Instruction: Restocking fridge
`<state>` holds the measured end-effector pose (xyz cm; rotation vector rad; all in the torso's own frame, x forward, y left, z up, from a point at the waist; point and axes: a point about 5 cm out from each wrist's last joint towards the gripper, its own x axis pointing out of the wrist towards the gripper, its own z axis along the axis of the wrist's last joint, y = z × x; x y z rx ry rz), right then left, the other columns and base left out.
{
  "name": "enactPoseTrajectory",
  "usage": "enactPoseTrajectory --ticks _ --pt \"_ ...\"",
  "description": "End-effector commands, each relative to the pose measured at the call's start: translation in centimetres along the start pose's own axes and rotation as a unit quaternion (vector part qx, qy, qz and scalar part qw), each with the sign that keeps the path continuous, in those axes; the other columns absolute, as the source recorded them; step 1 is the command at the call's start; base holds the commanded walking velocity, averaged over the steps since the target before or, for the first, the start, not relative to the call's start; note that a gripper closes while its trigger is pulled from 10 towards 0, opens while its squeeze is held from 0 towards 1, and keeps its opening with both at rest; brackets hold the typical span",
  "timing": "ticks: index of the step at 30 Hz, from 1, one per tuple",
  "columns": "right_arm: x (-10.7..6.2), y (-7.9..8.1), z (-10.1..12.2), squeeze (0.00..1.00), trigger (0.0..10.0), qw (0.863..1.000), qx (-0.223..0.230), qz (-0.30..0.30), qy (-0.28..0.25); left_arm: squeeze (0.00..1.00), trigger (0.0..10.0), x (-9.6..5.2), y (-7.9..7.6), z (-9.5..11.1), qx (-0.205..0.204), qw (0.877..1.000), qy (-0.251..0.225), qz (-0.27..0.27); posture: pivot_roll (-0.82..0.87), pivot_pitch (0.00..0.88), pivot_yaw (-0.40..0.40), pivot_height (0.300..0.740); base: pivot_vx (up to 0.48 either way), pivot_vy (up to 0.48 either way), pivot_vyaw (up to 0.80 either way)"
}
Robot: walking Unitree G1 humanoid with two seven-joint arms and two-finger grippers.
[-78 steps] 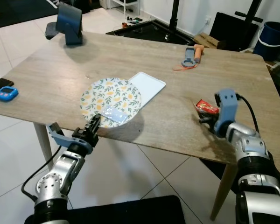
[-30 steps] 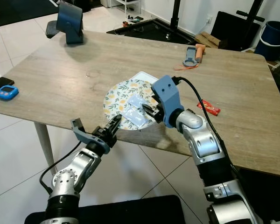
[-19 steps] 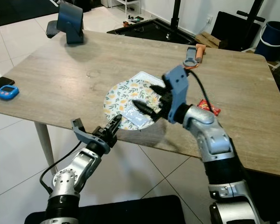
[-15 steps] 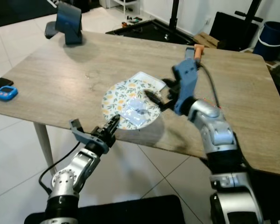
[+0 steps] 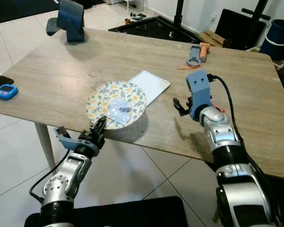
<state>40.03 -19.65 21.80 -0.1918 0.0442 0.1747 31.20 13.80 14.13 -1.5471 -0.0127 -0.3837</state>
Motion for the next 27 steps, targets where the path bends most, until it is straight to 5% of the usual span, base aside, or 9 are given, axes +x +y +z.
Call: enactPoseTrajectory --ticks 1,17,27 --pt "-0.1 -1.0 -1.0 0.00 10.0 0.999 0.018 -0.024 0.011 0.00 10.0 -2.1 1.7 -2.1 -0.061 0.998 -0.015 0.024 0.00 0.214 -0.013 0.740 0.000 0.000 0.00" --pt "0.4 -2.9 -1.0 0.00 10.0 0.997 0.031 -0.072 0.025 0.00 10.0 -3.4 -0.4 -0.3 -0.045 0.998 -0.043 0.013 0.05 0.305 -0.031 0.740 0.000 0.000 0.00" --pt "-0.7 -5.6 -2.1 0.00 10.0 0.988 0.050 -0.135 0.051 0.00 10.0 -3.9 -1.2 -0.6 -0.045 0.998 -0.041 0.015 0.06 0.339 -0.023 0.740 0.000 0.000 0.00"
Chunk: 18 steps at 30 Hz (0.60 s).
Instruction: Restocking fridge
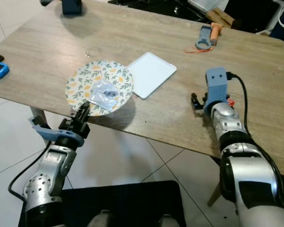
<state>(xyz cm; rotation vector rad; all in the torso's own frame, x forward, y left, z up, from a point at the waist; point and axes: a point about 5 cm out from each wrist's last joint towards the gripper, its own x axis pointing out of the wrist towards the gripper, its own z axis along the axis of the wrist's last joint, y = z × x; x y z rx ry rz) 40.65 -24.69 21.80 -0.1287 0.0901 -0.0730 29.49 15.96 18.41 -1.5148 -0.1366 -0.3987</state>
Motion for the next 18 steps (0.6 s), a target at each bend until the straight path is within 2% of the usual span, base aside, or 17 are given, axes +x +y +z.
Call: enactPoseTrajectory --ticks 1,6,8,13,18 --pt "-0.3 -0.9 -1.1 0.00 10.0 1.000 0.014 -0.018 0.020 0.00 10.0 -3.3 2.9 -2.4 -0.067 0.996 -0.011 0.060 0.06 0.339 -0.023 0.740 0.000 0.000 0.00" --pt "-0.6 -2.7 -0.8 0.00 10.0 0.998 0.043 -0.045 0.013 0.00 10.0 -3.4 2.6 -2.5 -0.068 0.996 -0.008 0.061 0.06 0.348 -0.017 0.740 0.000 0.000 0.00" --pt "-0.7 -3.3 -0.9 0.00 10.0 0.997 0.041 -0.057 0.018 0.00 10.0 -3.4 2.4 -2.5 -0.068 0.996 -0.007 0.062 0.06 0.350 -0.015 0.740 0.000 0.000 0.00" --pt "-1.0 -3.8 -2.1 0.00 10.0 0.995 0.058 -0.070 0.051 0.00 10.0 -3.4 2.3 -2.5 -0.068 0.996 -0.005 0.064 0.07 0.353 -0.012 0.740 0.000 0.000 0.00" --pt "-1.6 -4.1 -4.3 0.00 10.0 0.985 0.109 -0.070 0.112 0.00 10.0 -3.3 2.1 -2.7 -0.069 0.996 -0.001 0.064 0.07 0.352 -0.008 0.740 0.000 0.000 0.00"
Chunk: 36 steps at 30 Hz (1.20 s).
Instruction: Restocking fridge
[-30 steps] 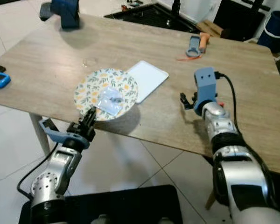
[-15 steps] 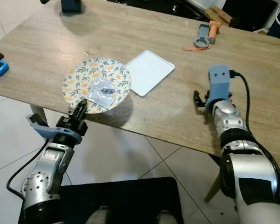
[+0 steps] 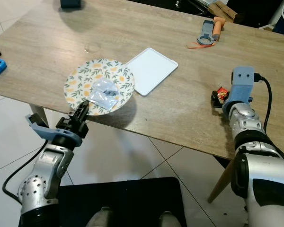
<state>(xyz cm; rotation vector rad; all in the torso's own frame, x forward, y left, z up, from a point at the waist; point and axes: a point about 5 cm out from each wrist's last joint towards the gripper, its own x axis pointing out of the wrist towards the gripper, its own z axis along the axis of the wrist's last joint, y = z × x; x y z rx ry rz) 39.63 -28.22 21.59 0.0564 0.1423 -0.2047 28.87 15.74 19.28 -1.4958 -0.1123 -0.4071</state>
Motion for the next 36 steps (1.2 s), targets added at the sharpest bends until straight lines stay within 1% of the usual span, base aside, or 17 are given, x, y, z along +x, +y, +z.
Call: enactPoseTrajectory --ticks 1,2,3,4,5,6,14,19,20,21,23,24,25,26,27,34,36 --pt "-0.6 -1.4 -3.7 0.00 10.0 0.996 0.025 -0.016 0.088 0.00 10.0 -2.9 3.1 -2.6 -0.076 0.995 -0.012 0.058 0.07 0.349 -0.006 0.740 0.000 0.000 0.00" --pt "-0.6 -1.4 -3.7 0.00 10.0 0.996 0.025 -0.016 0.088 0.00 10.0 -2.9 3.1 -2.6 -0.076 0.995 -0.012 0.058 0.07 0.349 -0.006 0.740 0.000 0.000 0.00" --pt "-0.6 -1.5 -4.0 0.00 6.6 0.995 0.031 -0.016 0.096 0.00 10.0 -2.9 3.0 -2.6 -0.076 0.995 -0.011 0.058 0.07 0.349 -0.006 0.740 0.000 0.000 0.00" --pt "-0.7 -1.6 -4.1 0.00 3.8 0.994 0.033 -0.014 0.102 0.00 10.0 -2.9 3.1 -2.6 -0.075 0.995 -0.010 0.058 0.07 0.345 -0.004 0.740 0.000 0.000 0.00" --pt "-0.7 -1.6 -4.2 0.00 3.8 0.994 0.032 -0.013 0.105 0.00 10.0 -2.9 3.1 -2.5 -0.075 0.995 -0.010 0.058 0.07 0.345 -0.004 0.740 0.000 0.000 0.00" --pt "-0.7 -1.6 -4.2 0.00 0.0 0.994 0.034 -0.008 0.108 0.00 10.0 -2.9 3.1 -2.5 -0.075 0.995 -0.009 0.058 0.07 0.341 -0.003 0.740 0.000 0.000 0.00" --pt "-0.7 -1.4 -4.0 0.00 0.0 0.992 0.045 0.006 0.114 0.00 10.0 -2.6 3.1 -2.5 -0.076 0.996 -0.006 0.056 0.06 0.323 -0.001 0.740 0.000 0.000 0.00" --pt "-0.6 -0.9 -3.3 0.00 0.0 0.992 0.055 0.030 0.106 0.00 10.0 -2.2 3.0 -2.5 -0.075 0.996 -0.003 0.052 0.06 0.310 -0.002 0.740 0.000 0.000 0.00" --pt "-0.5 -0.6 -2.5 0.00 1.9 0.992 0.072 0.047 0.088 0.00 10.0 -2.1 3.0 -2.5 -0.075 0.996 -0.002 0.050 0.06 0.308 -0.001 0.740 0.000 0.000 0.00" --pt "-0.4 -0.5 -2.0 0.00 2.8 0.992 0.081 0.057 0.077 0.00 10.0 -2.0 3.0 -2.5 -0.075 0.996 -0.002 0.049 0.05 0.305 -0.001 0.740 0.000 0.000 0.00" --pt "-0.4 -0.5 -2.0 0.00 2.8 0.992 0.081 0.057 0.077 0.00 10.0 -2.0 3.0 -2.5 -0.075 0.996 -0.002 0.049 0.05 0.305 -0.001 0.740 0.000 0.000 0.00" --pt "-0.3 -0.3 -1.4 0.00 3.7 0.991 0.093 0.069 0.060 0.00 10.0 -2.0 3.0 -2.6 -0.075 0.996 -0.002 0.048 0.05 0.303 -0.001 0.740 0.000 0.000 0.00" --pt "-0.3 -0.2 -0.6 0.00 8.0 0.990 0.106 0.090 0.039 0.00 10.0 -1.9 3.1 -2.6 -0.076 0.996 -0.001 0.048 0.05 0.299 0.000 0.740 0.000 0.000 0.00" --pt "-0.3 0.0 0.3 0.00 9.6 0.987 0.117 0.112 0.019 0.00 10.0 -1.8 3.1 -2.6 -0.077 0.996 0.000 0.046 0.05 0.299 0.000 0.740 0.000 0.000 0.00" --pt "-0.4 0.0 1.0 0.00 10.0 0.984 0.122 0.131 0.002 0.00 10.0 -1.7 3.1 -2.7 -0.077 0.996 0.001 0.046 0.04 0.295 0.000 0.740 0.000 0.000 0.00" --pt "-0.7 0.0 2.9 0.00 10.0 0.974 0.124 0.183 -0.043 0.00 10.0 -1.3 3.2 -2.9 -0.080 0.996 0.006 0.042 0.03 0.285 0.002 0.740 0.000 0.000 0.00" --pt "-1.1 0.2 4.0 0.00 10.0 0.961 0.121 0.235 -0.076 0.00 10.0 -1.1 3.2 -3.1 -0.082 0.996 0.009 0.040 0.03 0.282 0.002 0.740 0.000 0.000 0.00"
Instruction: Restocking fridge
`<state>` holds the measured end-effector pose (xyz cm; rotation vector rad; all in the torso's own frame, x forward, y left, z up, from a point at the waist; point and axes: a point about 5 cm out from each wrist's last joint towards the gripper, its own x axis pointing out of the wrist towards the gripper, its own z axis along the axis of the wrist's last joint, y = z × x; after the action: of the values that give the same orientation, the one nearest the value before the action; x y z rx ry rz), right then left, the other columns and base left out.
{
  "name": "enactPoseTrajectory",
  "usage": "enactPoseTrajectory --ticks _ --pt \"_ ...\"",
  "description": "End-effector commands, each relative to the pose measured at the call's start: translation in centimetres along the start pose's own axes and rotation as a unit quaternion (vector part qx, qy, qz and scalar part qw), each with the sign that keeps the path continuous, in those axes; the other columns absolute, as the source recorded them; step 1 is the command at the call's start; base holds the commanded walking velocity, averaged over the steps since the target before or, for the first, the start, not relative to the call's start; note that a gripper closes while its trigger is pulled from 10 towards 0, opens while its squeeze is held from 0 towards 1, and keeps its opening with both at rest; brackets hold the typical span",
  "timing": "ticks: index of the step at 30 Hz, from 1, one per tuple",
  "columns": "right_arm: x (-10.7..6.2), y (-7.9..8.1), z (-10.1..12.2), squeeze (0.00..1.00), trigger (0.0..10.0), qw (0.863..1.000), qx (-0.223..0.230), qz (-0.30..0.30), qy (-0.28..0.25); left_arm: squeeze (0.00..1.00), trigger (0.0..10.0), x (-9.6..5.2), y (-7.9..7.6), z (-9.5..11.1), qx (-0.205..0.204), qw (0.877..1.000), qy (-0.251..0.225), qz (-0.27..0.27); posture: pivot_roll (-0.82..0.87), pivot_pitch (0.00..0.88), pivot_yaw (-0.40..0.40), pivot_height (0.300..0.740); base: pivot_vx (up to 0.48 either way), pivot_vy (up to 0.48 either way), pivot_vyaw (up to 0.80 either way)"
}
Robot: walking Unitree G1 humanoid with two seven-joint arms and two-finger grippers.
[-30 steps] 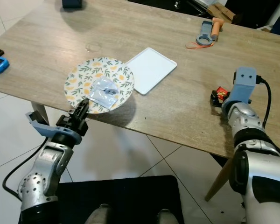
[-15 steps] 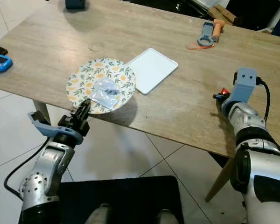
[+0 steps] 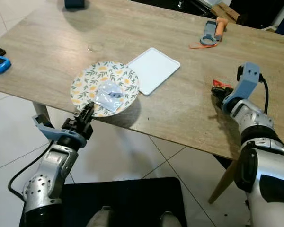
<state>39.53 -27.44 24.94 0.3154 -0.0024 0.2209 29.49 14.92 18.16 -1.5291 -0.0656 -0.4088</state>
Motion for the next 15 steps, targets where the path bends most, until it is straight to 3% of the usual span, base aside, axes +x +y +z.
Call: enactPoseTrajectory --ticks 1,3,4,5,6,9,12,13,15 --pt "-0.5 0.2 1.5 0.00 10.0 0.997 -0.004 0.061 -0.037 0.00 10.0 -1.2 2.1 -2.4 -0.064 0.998 -0.001 0.024 0.03 0.275 0.001 0.740 0.000 0.000 0.00" --pt "-0.7 0.9 2.1 0.00 10.0 0.991 -0.006 0.120 -0.052 0.00 10.0 -1.0 2.2 -2.5 -0.066 0.998 0.001 0.022 0.03 0.271 0.001 0.740 0.000 0.000 0.00" --pt "-0.7 0.9 2.1 0.00 10.0 0.991 -0.006 0.120 -0.052 0.00 10.0 -1.0 2.2 -2.5 -0.066 0.998 0.001 0.022 0.03 0.271 0.001 0.740 0.000 0.000 0.00" --pt "-0.9 2.0 2.5 0.00 10.0 0.979 -0.012 0.195 -0.063 0.00 10.0 -0.8 2.3 -2.7 -0.068 0.997 0.004 0.020 0.02 0.264 0.002 0.740 0.000 0.000 0.00" --pt "-1.0 2.5 2.7 0.00 10.0 0.973 -0.013 0.222 -0.065 0.00 10.0 -0.7 2.3 -2.9 -0.069 0.997 0.007 0.020 0.02 0.261 0.003 0.740 0.000 0.000 0.00" --pt "-1.1 3.0 2.7 0.00 10.0 0.966 -0.018 0.249 -0.066 0.00 10.0 -0.6 2.3 -3.0 -0.071 0.997 0.009 0.019 0.02 0.261 0.003 0.740 0.000 0.000 0.00" --pt "-1.4 5.1 2.3 0.00 10.0 0.941 -0.033 0.331 -0.058 0.00 10.0 -0.1 2.4 -3.8 -0.077 0.997 0.026 0.015 0.01 0.244 0.007 0.740 0.000 0.000 0.00" --pt "-1.4 5.1 2.3 0.00 10.0 0.941 -0.033 0.331 -0.058 0.00 10.0 -0.1 2.4 -3.8 -0.077 0.997 0.026 0.015 0.01 0.244 0.007 0.740 0.000 0.000 0.00" --pt "-1.7 6.6 2.1 0.00 10.0 0.925 -0.036 0.375 -0.056 0.00 10.0 0.3 2.4 -4.4 -0.079 0.996 0.038 0.012 0.01 0.237 0.008 0.740 0.000 0.000 0.00"
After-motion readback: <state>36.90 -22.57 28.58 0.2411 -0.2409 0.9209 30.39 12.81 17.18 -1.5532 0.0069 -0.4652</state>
